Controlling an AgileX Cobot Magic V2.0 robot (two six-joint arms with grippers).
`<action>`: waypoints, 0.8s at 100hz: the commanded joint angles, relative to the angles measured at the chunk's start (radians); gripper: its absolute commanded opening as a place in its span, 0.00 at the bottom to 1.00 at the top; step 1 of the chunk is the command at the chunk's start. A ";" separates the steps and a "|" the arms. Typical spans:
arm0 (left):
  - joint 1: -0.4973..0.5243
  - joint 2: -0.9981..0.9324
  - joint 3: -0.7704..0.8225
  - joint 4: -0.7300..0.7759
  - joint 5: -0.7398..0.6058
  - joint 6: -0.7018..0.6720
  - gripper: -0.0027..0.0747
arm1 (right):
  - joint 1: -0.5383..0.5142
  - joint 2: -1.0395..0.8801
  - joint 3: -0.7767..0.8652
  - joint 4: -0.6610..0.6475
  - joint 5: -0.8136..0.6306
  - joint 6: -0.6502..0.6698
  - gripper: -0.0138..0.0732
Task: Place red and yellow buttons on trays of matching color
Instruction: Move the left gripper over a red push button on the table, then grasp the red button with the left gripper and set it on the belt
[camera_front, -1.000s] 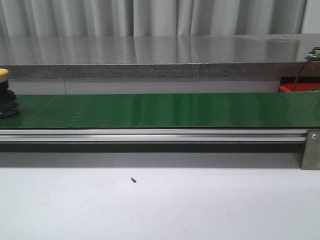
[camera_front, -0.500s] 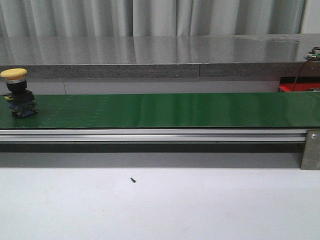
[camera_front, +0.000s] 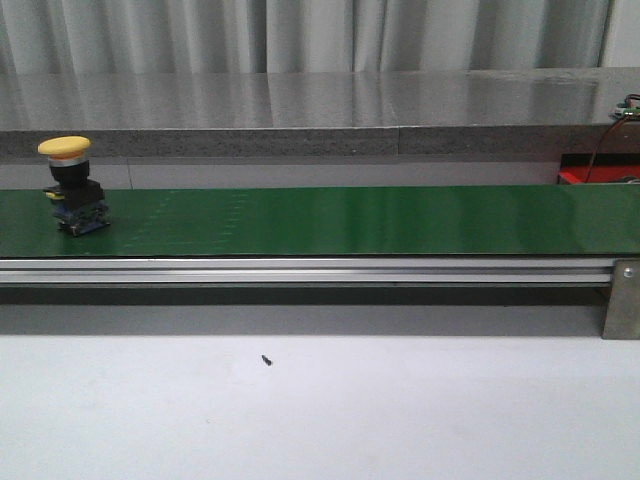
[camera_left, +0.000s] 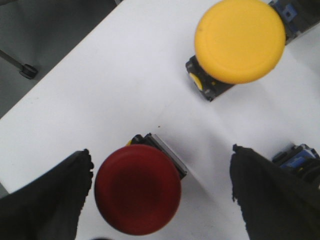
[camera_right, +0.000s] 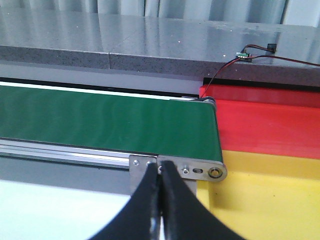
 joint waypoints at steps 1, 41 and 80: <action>0.000 -0.043 -0.023 -0.001 -0.040 -0.013 0.72 | 0.001 -0.018 -0.019 -0.007 -0.084 -0.002 0.08; 0.000 -0.043 -0.023 -0.001 -0.036 -0.032 0.35 | 0.001 -0.018 -0.019 -0.007 -0.084 -0.002 0.08; 0.000 -0.153 -0.023 -0.004 0.056 -0.040 0.29 | 0.001 -0.018 -0.019 -0.007 -0.084 -0.002 0.08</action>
